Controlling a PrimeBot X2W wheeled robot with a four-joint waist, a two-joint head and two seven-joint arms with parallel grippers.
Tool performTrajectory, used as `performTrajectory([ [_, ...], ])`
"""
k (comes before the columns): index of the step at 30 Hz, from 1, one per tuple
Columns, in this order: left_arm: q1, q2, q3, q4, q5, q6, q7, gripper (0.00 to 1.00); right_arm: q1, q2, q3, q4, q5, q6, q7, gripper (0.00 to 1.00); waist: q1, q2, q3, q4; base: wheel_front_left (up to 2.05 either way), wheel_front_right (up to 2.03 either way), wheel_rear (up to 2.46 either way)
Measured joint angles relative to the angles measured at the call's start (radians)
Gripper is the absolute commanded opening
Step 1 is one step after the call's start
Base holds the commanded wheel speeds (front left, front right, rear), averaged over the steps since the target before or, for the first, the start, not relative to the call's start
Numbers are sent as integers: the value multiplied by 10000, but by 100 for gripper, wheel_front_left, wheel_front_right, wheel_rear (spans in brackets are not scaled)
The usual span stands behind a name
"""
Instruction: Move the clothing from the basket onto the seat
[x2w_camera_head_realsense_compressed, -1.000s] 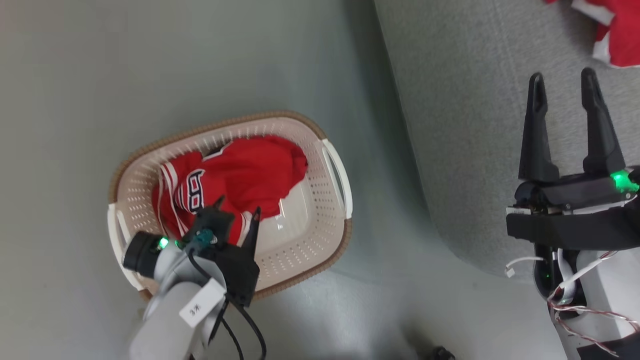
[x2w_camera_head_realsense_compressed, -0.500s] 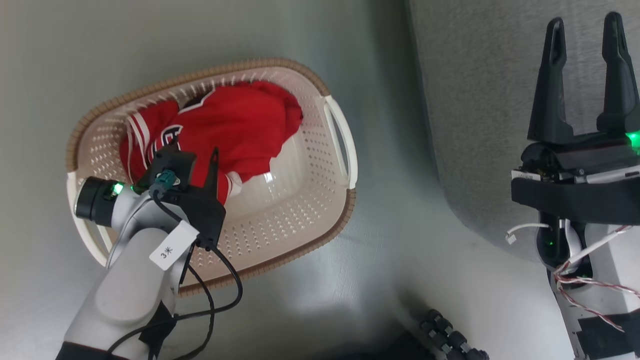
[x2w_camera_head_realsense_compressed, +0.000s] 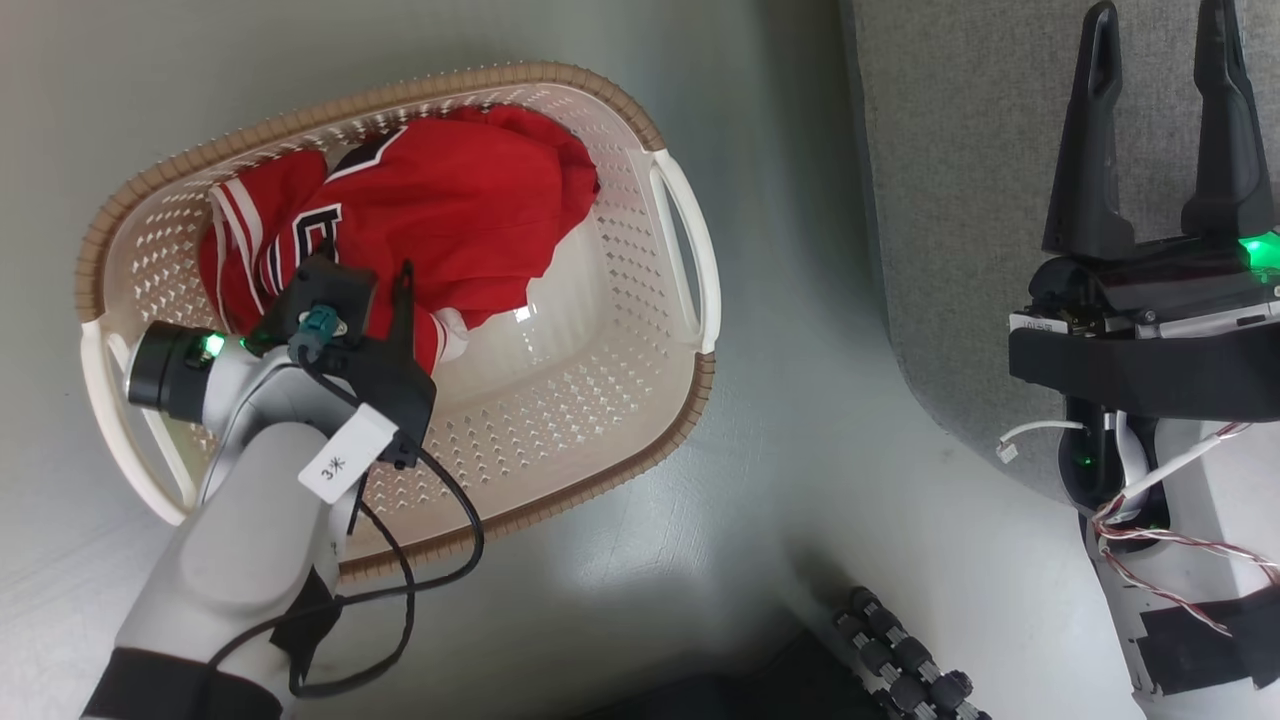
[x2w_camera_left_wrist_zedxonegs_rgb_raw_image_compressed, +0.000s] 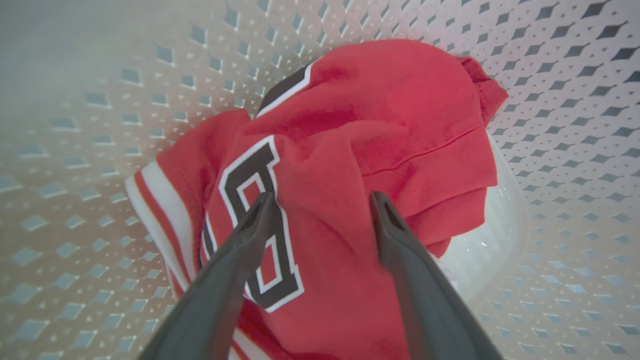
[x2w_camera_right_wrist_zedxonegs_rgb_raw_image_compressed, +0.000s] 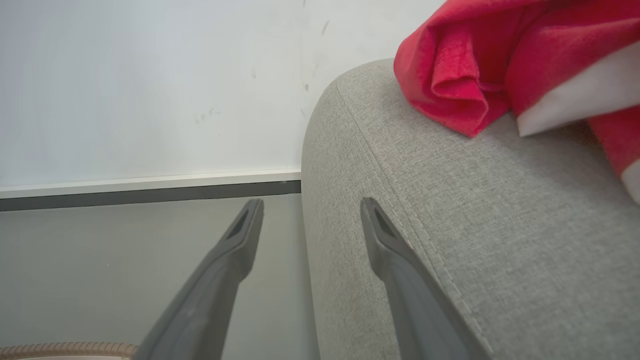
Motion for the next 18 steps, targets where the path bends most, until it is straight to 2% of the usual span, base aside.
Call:
performTrajectory([
  [2, -55, 2, 0, 56, 12, 0, 0, 100, -19, 8, 6, 17, -15, 0, 0, 100, 0, -1, 13, -11, 0, 0, 0],
  [3, -108, 2, 0, 113, 29, 0, -4, 94, -51, 21, 12, 52, -42, 2, 0, 100, 0, -2, 25, -22, 0, 0, 0],
  [4, -152, 0, 0, 165, 56, 4, -10, 74, -78, 33, 15, 81, -63, 2, 0, 100, 0, -2, 35, -32, 0, 0, 0],
  [5, -189, 0, 0, 215, 63, 8, -12, 41, -103, 40, 19, 113, -63, 6, -2, 100, 0, -2, 44, -42, 0, 0, 0],
  [6, -232, 0, -2, 267, 65, 8, -12, 18, -115, 44, 21, 140, -65, 15, -4, 100, 0, -2, 51, -52, 0, 0, 0],
  [7, -276, -2, -2, 305, 65, 10, -38, 0, -128, 52, 25, 169, -69, 19, -10, 100, 0, -2, 54, -60, 0, 0, 0],
  [18, -290, -428, -146, 637, 44, -113, -855, 0, -277, 213, 36, 834, -132, 257, -10, 100, 0, -1, -367, -12, 0, 0, 0],
])
